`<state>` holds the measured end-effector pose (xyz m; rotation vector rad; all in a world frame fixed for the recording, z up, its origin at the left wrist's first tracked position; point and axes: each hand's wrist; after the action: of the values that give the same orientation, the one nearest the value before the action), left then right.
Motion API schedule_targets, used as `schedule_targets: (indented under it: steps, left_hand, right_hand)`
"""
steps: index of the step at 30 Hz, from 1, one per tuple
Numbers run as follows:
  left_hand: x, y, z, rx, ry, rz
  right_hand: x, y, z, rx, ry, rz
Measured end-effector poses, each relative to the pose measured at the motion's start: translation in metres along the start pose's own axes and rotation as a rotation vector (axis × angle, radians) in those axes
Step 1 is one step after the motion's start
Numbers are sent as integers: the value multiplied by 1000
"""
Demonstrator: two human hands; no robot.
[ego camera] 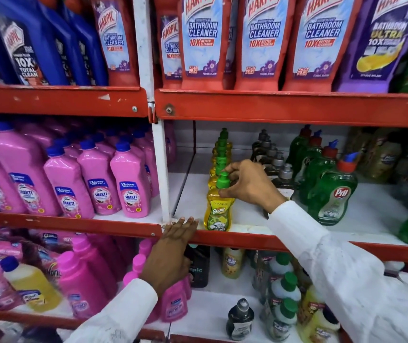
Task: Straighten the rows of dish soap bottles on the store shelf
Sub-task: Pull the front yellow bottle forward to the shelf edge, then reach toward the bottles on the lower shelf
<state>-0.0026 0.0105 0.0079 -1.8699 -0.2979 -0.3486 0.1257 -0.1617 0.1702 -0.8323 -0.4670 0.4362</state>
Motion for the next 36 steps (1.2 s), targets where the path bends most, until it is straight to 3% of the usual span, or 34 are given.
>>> schedule_targets:
  steps: [7,14,16,20,26,30,36]
  left_hand:
    - [-12,18,-24,149,-88,-51]
    - [-6,41,-60,9,193,-115]
    - [0,46,-62,18,214,-65]
    - [5,50,-65,76,225,0]
    - [7,44,-73,63,151,-2]
    - [4,42,-77,80,116,14]
    - [4,45,-78,76,96,9]
  right_hand:
    - [-8,9,-9,21,-45,-41]
    - [-99,-3,-49,-111,-146,-318]
    - [-126,15,-74,-105,-62,-200]
    - [-149,90,-129,-212,65,197]
    - [-138,161,-164,-267,103,433]
    - [-132,166,-165,-333,56,460]
    - [-130,95,-132,-182,65,299]
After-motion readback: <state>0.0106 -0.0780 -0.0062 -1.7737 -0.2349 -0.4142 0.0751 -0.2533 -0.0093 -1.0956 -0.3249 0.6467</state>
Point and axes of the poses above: each hand's wrist, its own x-axis towards the middle knuckle, its own y-axis out of the palm, z = x × y, and after that the axes turned 4 degrees about -x, right-handed
